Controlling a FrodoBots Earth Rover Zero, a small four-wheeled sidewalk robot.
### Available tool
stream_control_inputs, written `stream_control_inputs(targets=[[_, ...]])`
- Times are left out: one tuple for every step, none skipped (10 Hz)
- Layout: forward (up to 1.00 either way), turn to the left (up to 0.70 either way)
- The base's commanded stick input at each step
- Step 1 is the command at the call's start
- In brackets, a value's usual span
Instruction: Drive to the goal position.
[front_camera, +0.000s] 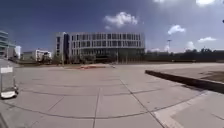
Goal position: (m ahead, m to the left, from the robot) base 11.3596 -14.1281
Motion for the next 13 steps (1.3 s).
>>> stream_control_inputs(targets=[[0.7,0.0],[0.7,0.0],[0.7,0.0],[0.7,0.0],[0.7,0.0],[0.7,0.0],[0.7,0.0],[0.7,0.0],[0.7,0.0],[0.7,0.0],[0.7,0.0],[0.7,0.0],[0.7,0.0]])
